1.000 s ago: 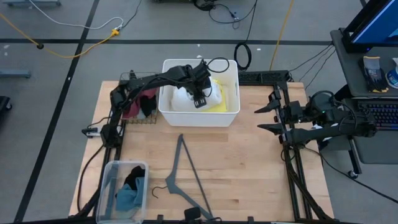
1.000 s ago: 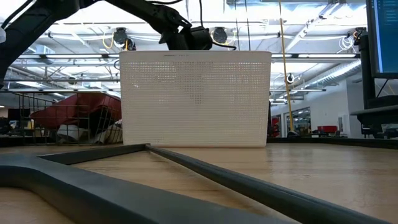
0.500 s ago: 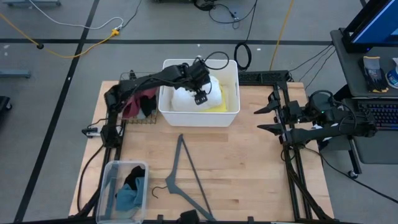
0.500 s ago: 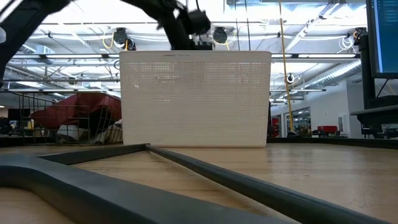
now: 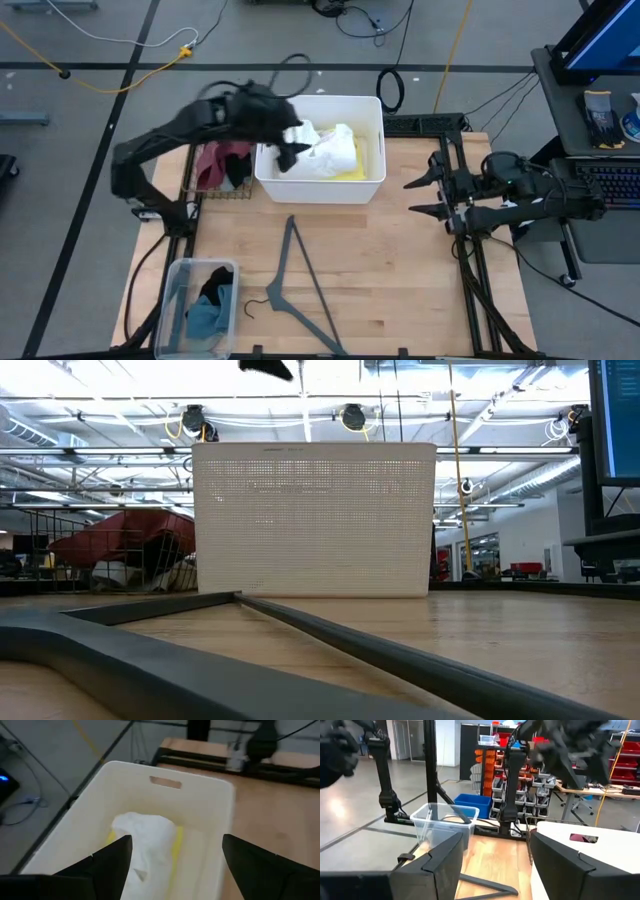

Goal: Pick & Place Cloths
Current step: Return to Home Position

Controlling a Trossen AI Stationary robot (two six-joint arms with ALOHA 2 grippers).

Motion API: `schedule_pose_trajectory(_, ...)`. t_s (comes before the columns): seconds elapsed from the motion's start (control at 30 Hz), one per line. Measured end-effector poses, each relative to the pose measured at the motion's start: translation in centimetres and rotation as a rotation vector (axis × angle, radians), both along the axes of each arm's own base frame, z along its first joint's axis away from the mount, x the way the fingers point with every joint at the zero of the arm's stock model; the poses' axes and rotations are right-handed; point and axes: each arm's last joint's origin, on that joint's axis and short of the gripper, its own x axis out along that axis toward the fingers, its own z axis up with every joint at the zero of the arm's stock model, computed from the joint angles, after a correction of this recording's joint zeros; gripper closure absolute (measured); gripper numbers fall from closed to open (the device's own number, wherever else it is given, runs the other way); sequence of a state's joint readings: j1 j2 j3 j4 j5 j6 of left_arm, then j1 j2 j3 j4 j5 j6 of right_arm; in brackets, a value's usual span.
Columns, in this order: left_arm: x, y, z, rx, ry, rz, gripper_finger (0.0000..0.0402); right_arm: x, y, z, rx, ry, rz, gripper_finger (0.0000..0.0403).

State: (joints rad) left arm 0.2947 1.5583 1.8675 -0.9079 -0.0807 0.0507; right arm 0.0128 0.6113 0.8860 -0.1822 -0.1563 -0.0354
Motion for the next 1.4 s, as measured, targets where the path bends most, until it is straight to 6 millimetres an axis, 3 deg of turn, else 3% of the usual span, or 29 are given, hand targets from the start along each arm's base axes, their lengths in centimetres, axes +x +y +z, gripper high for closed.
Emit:
schedule_pose_trajectory(0.1,-2.3,-1.5,1.2,-0.041,-0.004,-0.059,0.0098,0.0,0.0,-0.1,-0.001,0.012,0.000,0.0179)
schedule_pose_trajectory(0.23,-4.4,-3.4,0.6,-0.104,-0.005,-0.123,0.0103,0.0,0.0,-0.1,-0.004,0.012,-0.002,0.0179)
schedule_pose_trajectory(0.43,-6.7,-5.8,-3.2,-0.167,-0.067,-0.121,0.0095,0.0,0.0,-0.3,0.031,0.033,-0.002,0.0179)
schedule_pose_trajectory(0.77,-10.9,-9.6,-9.4,-0.249,-0.320,-0.159,0.0093,-0.1,0.0,-1.3,0.122,0.158,-0.009,0.0179)
schedule_pose_trajectory(1.0,-14.7,-10.3,-12.5,-0.251,-0.434,-0.092,0.0087,-0.9,0.0,-1.5,0.114,0.171,-0.020,0.0179)
schedule_pose_trajectory(1.2,-18.0,-10.0,-13.0,-0.242,-0.494,-0.098,0.0089,-3.1,-0.5,-1.5,0.128,0.159,-0.172,0.0179)
schedule_pose_trajectory(1.4,-20.6,-9.7,-13.9,-0.250,-0.553,-0.109,0.0088,-3.7,-0.3,-3.6,0.187,0.101,-0.103,0.0179)
